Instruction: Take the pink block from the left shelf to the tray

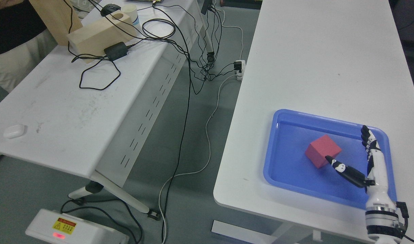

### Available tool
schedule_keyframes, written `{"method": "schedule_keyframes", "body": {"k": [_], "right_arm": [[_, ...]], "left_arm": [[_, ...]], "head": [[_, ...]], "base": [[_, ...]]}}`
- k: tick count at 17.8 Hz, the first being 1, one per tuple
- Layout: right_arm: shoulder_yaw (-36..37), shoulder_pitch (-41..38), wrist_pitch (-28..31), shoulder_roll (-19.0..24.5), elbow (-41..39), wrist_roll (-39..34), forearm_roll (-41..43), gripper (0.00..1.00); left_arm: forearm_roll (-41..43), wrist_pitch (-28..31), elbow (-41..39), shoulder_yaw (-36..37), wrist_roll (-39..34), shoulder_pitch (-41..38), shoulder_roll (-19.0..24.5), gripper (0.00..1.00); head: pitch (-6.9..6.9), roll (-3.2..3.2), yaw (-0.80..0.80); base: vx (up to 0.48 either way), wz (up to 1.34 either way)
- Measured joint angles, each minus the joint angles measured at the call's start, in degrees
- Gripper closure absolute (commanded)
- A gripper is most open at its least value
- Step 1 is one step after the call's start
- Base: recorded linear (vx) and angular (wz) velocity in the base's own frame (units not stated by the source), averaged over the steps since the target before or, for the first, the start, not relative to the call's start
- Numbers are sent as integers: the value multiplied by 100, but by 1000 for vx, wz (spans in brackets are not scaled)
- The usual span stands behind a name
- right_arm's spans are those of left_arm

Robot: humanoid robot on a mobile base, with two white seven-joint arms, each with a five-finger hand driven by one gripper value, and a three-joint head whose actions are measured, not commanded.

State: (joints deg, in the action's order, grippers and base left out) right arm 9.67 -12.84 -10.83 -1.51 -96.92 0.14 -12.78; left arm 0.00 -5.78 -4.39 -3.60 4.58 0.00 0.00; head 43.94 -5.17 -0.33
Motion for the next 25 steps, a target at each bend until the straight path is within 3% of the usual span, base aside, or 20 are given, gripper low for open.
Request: {"method": "schedule_keyframes", "body": {"k": [9,25], "right_arm": [[224,14,13,-64,-30,-1,1061,0],[338,-21,17,-96,-56,-12,1268,0]], "left_arm": [[0,0,0,0,0,0,0,0],[0,0,0,0,0,-1,0,0]], "head": [[0,0,0],[0,0,0]], "base": [[-62,-27],[-130,-63]]}}
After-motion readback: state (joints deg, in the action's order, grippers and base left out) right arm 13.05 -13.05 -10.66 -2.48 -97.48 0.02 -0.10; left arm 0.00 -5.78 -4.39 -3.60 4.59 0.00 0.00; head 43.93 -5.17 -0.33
